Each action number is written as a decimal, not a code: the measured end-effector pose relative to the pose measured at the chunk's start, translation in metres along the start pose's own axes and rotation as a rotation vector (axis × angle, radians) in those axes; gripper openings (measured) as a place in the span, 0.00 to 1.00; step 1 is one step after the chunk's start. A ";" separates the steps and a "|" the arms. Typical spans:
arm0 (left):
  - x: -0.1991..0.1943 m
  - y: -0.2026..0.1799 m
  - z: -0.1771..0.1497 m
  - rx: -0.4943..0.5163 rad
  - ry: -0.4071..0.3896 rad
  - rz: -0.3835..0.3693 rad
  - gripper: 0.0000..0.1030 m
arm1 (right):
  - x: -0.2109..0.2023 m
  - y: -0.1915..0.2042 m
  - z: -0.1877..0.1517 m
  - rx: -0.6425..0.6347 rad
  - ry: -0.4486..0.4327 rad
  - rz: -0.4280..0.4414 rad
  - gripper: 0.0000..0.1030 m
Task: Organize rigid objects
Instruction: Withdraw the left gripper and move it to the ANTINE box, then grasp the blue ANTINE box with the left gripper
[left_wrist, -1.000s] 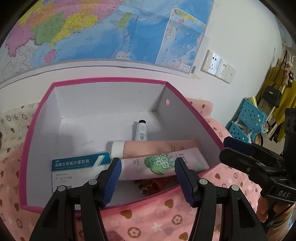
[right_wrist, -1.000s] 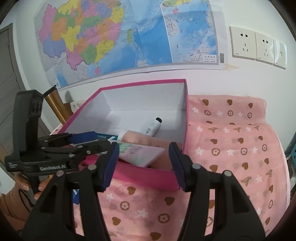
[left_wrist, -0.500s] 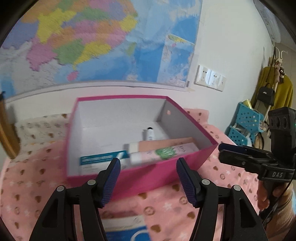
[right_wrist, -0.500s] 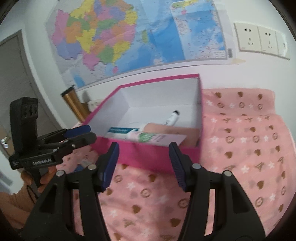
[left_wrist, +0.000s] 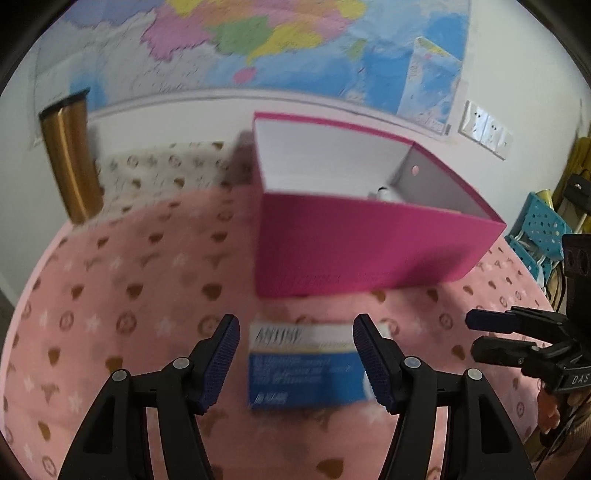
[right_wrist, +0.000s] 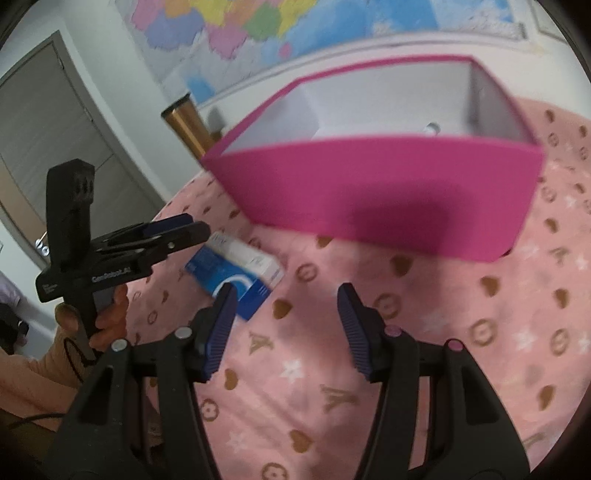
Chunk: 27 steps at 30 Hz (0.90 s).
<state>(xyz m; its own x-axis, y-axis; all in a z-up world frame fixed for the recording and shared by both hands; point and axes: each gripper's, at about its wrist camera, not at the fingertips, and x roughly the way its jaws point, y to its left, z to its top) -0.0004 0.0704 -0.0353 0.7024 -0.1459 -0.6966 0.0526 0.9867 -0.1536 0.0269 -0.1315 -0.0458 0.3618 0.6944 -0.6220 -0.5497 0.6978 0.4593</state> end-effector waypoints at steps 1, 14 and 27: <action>0.000 0.003 -0.003 -0.010 0.005 -0.001 0.63 | 0.004 0.002 -0.001 -0.001 0.009 0.006 0.56; 0.011 0.009 -0.023 -0.035 0.078 -0.053 0.63 | 0.044 0.019 -0.001 -0.008 0.071 0.058 0.56; 0.012 0.005 -0.027 -0.030 0.095 -0.090 0.63 | 0.057 0.021 0.005 0.009 0.092 0.063 0.56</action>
<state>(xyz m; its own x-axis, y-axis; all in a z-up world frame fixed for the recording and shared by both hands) -0.0114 0.0716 -0.0634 0.6254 -0.2410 -0.7422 0.0899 0.9670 -0.2383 0.0399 -0.0767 -0.0689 0.2562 0.7179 -0.6473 -0.5624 0.6553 0.5043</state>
